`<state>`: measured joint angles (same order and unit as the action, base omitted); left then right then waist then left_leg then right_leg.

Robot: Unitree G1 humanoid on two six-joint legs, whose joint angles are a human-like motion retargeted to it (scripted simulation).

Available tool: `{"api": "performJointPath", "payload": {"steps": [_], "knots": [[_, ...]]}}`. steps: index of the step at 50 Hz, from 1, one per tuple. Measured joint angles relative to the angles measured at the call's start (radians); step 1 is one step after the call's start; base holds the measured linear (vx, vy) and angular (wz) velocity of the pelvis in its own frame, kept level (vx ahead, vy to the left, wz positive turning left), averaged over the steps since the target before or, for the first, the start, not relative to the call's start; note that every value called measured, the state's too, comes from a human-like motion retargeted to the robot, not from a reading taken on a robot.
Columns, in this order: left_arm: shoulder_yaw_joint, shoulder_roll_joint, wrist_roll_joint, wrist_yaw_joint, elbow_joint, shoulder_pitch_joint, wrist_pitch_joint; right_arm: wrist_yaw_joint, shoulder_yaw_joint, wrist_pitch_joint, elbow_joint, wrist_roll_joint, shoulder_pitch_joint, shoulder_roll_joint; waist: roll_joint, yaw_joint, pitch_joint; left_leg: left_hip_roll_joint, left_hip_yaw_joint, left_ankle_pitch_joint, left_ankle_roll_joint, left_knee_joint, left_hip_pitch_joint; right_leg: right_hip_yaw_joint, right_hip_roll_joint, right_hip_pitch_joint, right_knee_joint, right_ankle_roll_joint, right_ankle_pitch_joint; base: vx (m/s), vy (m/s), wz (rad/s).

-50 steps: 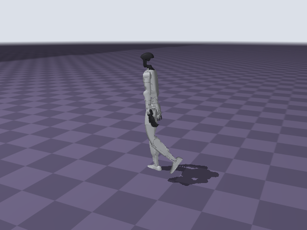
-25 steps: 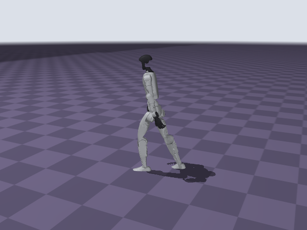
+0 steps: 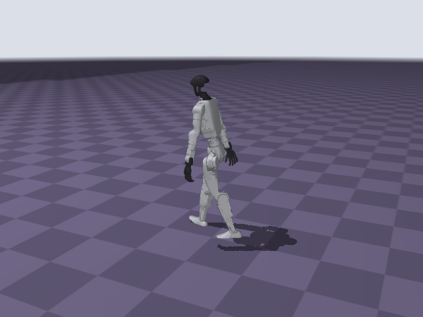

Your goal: Walk run

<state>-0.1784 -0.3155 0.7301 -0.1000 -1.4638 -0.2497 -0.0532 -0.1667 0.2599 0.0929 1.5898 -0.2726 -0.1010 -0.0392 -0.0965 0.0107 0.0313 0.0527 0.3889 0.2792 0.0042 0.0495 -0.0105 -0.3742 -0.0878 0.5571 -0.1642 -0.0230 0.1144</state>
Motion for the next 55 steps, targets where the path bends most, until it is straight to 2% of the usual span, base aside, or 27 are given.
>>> {"api": "performJointPath", "payload": {"steps": [3, 5, 8, 10, 12, 15, 17, 18, 20, 22, 23, 25, 27, 31, 35, 38, 40, 41, 42, 45, 48, 50, 52, 55], "knots": [[0.012, 0.017, -0.001, 0.016, 0.006, 0.002, 0.018, -0.015, 0.010, 0.003, 0.005, -0.010, -0.004, 0.002, 0.009, -0.003, 0.005, -0.002, -0.001, 0.022, -0.025, -0.003, -0.043, -0.035, 0.013, 0.022, 0.024, -0.005, 0.004, 0.63, -0.17, 0.23], [0.007, 0.031, 0.013, 0.011, -0.004, 0.010, 0.016, -0.018, 0.011, 0.011, 0.006, -0.014, 0.007, -0.001, 0.014, 0.009, 0.011, -0.002, -0.001, 0.031, -0.043, 0.003, -0.063, -0.033, 0.009, 0.031, -0.023, -0.050, -0.008, 0.72, -0.23, 0.42], [-0.008, 0.043, 0.064, -0.027, -0.033, 0.052, -0.007, -0.022, 0.005, 0.011, 0.001, -0.019, 0.014, -0.005, 0.022, 0.059, 0.025, 0.000, -0.033, 0.010, -0.069, 0.035, -0.099, -0.049, -0.016, 0.004, -0.066, -0.072, -0.113, 0.72, -0.23, 0.80], [-0.019, 0.048, 0.111, -0.040, -0.057, 0.090, -0.022, -0.026, -0.001, 0.011, 0.000, -0.013, 0.018, -0.008, 0.025, 0.064, 0.028, -0.004, -0.047, -0.055, -0.093, 0.069, -0.125, 0.002, -0.014, -0.006, -0.119, -0.106, -0.119, 0.87, -0.30, 0.63], [-0.030, 0.062, 0.138, -0.006, -0.083, 0.133, -0.032, -0.026, 0.001, 0.020, 0.003, -0.001, 0.033, -0.012, 0.018, 0.056, 0.029, -0.014, -0.027, -0.179, -0.115, 0.136, -0.127, 0.050, -0.027, -0.022, -0.167, -0.104, -0.063, 0.69, -0.19, 0.52], [-0.050, 0.086, 0.132, 0.037, -0.134, 0.201, -0.044, -0.023, -0.024, 0.027, -0.009, 0.010, 0.056, -0.020, -0.041, 0.031, 0.039, -0.014, 0.067, -0.409, -0.083, 0.315, -0.088, -0.023, -0.118, -0.123, -0.136, -0.090, -0.009, 0.74, -0.24, 0.19], [-0.063, 0.088, 0.139, 0.028, -0.169, 0.222, -0.063, -0.042, -0.046, 0.025, -0.056, 0.016, 0.065, -0.028, -0.084, 0.030, 0.032, -0.031, 0.111, -0.484, -0.040, 0.515, -0.012, -0.032, -0.170, -0.181, -0.113, -0.073, 0.017, 0.51, -0.22, 0.73], [-0.071, 0.089, 0.150, 0.022, -0.183, 0.227, -0.073, -0.053, -0.052, 0.026, -0.088, 0.015, 0.070, -0.034, -0.095, 0.035, 0.025, -0.050, 0.107, -0.463, -0.028, 0.615, 0.036, -0.035, -0.187, -0.205, -0.110, -0.064, 0.032, 0.42, -0.20, 1.11], [-0.085, 0.093, 0.163, 0.013, -0.205, 0.239, -0.090, -0.041, -0.058, 0.018, -0.151, 0.011, 0.083, -0.036, -0.102, 0.041, 0.013, -0.128, 0.162, -0.354, 0.036, 0.787, 0.124, -0.081, -0.208, -0.261, -0.089, -0.048, 0.052, 0.42, -0.21, 1.00], [-0.095, 0.096, 0.161, 0.009, -0.219, 0.255, -0.096, 0.018, -0.060, -0.016, -0.186, 0.023, 0.105, -0.028, -0.082, 0.030, 0.004, -0.184, 0.201, -0.297, 0.054, 0.840, 0.202, -0.122, -0.173, -0.318, -0.041, -0.046, 0.057, 0.55, -0.26, 0.33], [-0.099, 0.098, 0.159, 0.010, -0.224, 0.264, -0.098, 0.050, -0.062, -0.036, -0.192, 0.039, 0.118, -0.024, -0.074, 0.018, 0.001, -0.192, 0.208, -0.280, 0.044, 0.833, 0.240, -0.127, -0.151, -0.342, -0.016, -0.044, 0.057, 0.55, -0.24, -0.13], [-0.102, 0.100, 0.165, 0.012, -0.229, 0.283, -0.102, 0.087, -0.065, -0.074, -0.181, 0.083, 0.148, -0.021, -0.054, -0.021, 0.000, -0.193, 0.204, -0.239, 0.011, 0.782, 0.320, -0.138, -0.105, -0.388, 0.032, -0.040, 0.058, 0.45, -0.17, -0.45], [-0.105, 0.103, 0.175, 0.019, -0.230, 0.296, -0.104, 0.056, -0.071, -0.085, -0.161, 0.109, 0.182, -0.029, -0.033, -0.065, -0.006, -0.163, 0.171, -0.219, -0.020, 0.659, 0.386, -0.136, -0.058, -0.433, 0.071, -0.036, 0.066, 0.35, -0.11, -0.58], [-0.119, 0.118, 0.169, 0.031, -0.236, 0.300, -0.113, -0.020, -0.064, -0.023, -0.107, 0.086, 0.260, -0.053, 0.009, -0.132, -0.023, -0.119, 0.102, -0.182, -0.045, 0.354, 0.474, -0.112, 0.025, -0.521, 0.124, -0.021, 0.095, 0.62, -0.12, -0.51], [-0.131, 0.139, 0.168, -0.003, -0.236, 0.283, -0.137, 0.002, -0.071, 0.004, -0.052, 0.070, 0.327, -0.080, 0.002, -0.175, -0.028, -0.077, 0.034, -0.124, -0.053, 0.156, 0.549, -0.107, 0.033, -0.585, 0.152, 0.016, 0.119, 0.53, -0.04, -0.40], [-0.122, 0.128, 0.173, -0.041, -0.236, 0.261, -0.149, 0.002, -0.098, -0.009, -0.040, 0.057, 0.334, -0.081, -0.005, -0.186, -0.026, -0.065, -0.022, -0.167, -0.032, 0.166, 0.562, -0.082, 0.041, -0.624, 0.145, 0.039, 0.143, 0.64, -0.02, -0.38], [-0.109, 0.118, 0.180, -0.042, -0.236, 0.249, -0.143, -0.013, -0.101, -0.042, -0.019, 0.035, 0.327, -0.087, -0.006, -0.201, -0.015, -0.069, 0.004, -0.191, -0.003, 0.209, 0.554, -0.074, 0.045, -0.651, 0.136, 0.062, 0.153, 0.66, 0.05, -0.49], [-0.107, 0.113, 0.179, -0.031, -0.236, 0.246, -0.137, -0.021, -0.102, -0.049, 0.002, 0.020, 0.325, -0.089, -0.006, -0.215, -0.013, -0.079, 0.007, -0.217, -0.009, 0.219, 0.542, -0.064, 0.043, -0.665, 0.126, 0.077, 0.146, 0.65, 0.05, -0.83], [-0.106, 0.108, 0.175, -0.018, -0.236, 0.242, -0.133, -0.024, -0.104, -0.051, 0.024, 0.007, 0.322, -0.091, -0.008, -0.225, -0.010, -0.088, 0.004, -0.230, -0.014, 0.234, 0.534, -0.059, 0.036, -0.677, 0.113, 0.094, 0.135, 0.68, 0.06, -0.98], [-0.111, 0.096, 0.140, 0.016, -0.236, 0.226, -0.135, -0.002, -0.108, -0.002, 0.086, -0.018, 0.314, -0.083, -0.014, -0.230, 0.007, -0.099, -0.049, -0.176, -0.014, 0.294, 0.516, -0.054, -0.005, -0.679, 0.027, 0.134, 0.037, 0.70, 0.09, -0.81], [-0.103, 0.090, 0.106, 0.005, -0.236, 0.200, -0.132, -0.014, -0.113, 0.017, 0.110, -0.036, 0.280, -0.077, 0.026, -0.212, 0.027, -0.130, -0.029, -0.132, 0.005, 0.253, 0.429, -0.029, -0.012, -0.636, -0.139, 0.105, -0.147, 0.70, 0.13, -0.49], [-0.089, 0.084, 0.088, -0.013, -0.226, 0.178, -0.122, -0.022, -0.111, 0.000, 0.110, -0.052, 0.250, -0.075, 0.063, -0.195, 0.032, -0.156, -0.035, -0.106, 0.015, 0.229, 0.374, -0.036, -0.018, -0.586, -0.292, 0.050, -0.256, 0.75, 0.14, -0.47], [-0.077, 0.071, 0.077, -0.018, -0.199, 0.149, -0.105, -0.016, -0.107, -0.016, 0.096, -0.054, 0.222, -0.074, 0.084, -0.185, 0.029, -0.168, -0.038, -0.075, 0.037, 0.223, 0.334, -0.058, -0.057, -0.505, -0.481, 0.011, -0.239, 0.52, 0.08, -0.54], [-0.047, 0.044, 0.058, 0.005, -0.161, 0.100, -0.072, 0.002, -0.096, -0.026, 0.075, -0.022, 0.178, -0.065, 0.074, -0.153, 0.021, -0.131, -0.016, -0.056, 0.077, 0.166, 0.265, -0.072, -0.123, -0.361, -0.672, -0.006, -0.159, 0.54, 0.03, -0.17]]}}
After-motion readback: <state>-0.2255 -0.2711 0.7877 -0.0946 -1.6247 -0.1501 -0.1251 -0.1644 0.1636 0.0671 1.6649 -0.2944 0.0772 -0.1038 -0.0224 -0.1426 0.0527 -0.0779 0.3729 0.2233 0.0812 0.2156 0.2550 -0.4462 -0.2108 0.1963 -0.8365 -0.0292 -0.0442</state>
